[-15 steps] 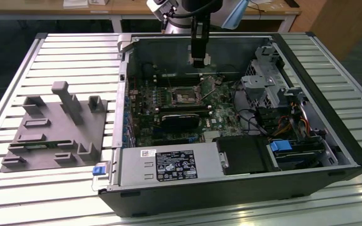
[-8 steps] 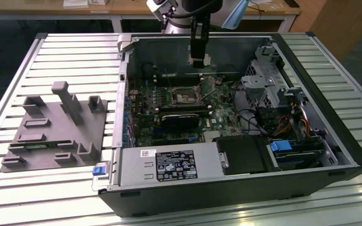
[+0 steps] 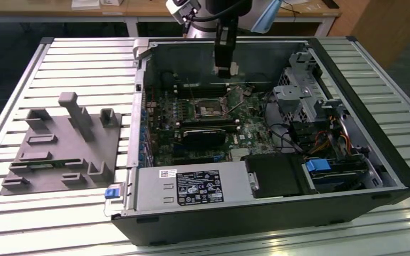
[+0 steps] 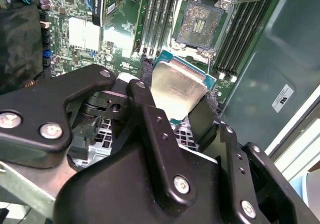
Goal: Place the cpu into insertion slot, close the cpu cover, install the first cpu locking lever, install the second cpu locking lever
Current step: 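Place the cpu into insertion slot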
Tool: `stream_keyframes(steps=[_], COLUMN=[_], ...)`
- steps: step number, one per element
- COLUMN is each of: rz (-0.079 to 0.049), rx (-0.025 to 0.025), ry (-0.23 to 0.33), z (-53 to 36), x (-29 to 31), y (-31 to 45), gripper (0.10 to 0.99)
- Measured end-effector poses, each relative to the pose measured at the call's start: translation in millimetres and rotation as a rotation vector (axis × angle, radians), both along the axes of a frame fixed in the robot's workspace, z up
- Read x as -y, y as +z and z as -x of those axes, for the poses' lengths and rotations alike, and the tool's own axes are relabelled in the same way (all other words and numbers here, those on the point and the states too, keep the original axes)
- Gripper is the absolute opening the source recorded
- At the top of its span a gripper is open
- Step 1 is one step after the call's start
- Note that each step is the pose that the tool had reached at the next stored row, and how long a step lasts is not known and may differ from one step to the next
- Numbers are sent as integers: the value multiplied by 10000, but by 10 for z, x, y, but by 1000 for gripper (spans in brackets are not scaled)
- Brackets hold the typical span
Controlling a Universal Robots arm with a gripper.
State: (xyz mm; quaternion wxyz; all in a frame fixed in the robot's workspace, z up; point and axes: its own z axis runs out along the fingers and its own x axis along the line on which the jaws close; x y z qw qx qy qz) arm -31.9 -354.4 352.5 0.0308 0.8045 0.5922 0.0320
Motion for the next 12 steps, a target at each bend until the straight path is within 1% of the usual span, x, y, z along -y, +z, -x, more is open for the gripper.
stream_keyframes(steps=[7, 12], rz=[12, 21], rx=[-1, -1], ry=[-401, -879], z=[2, 2], x=[0, 0], y=[-18, -36], gripper=[541, 541])
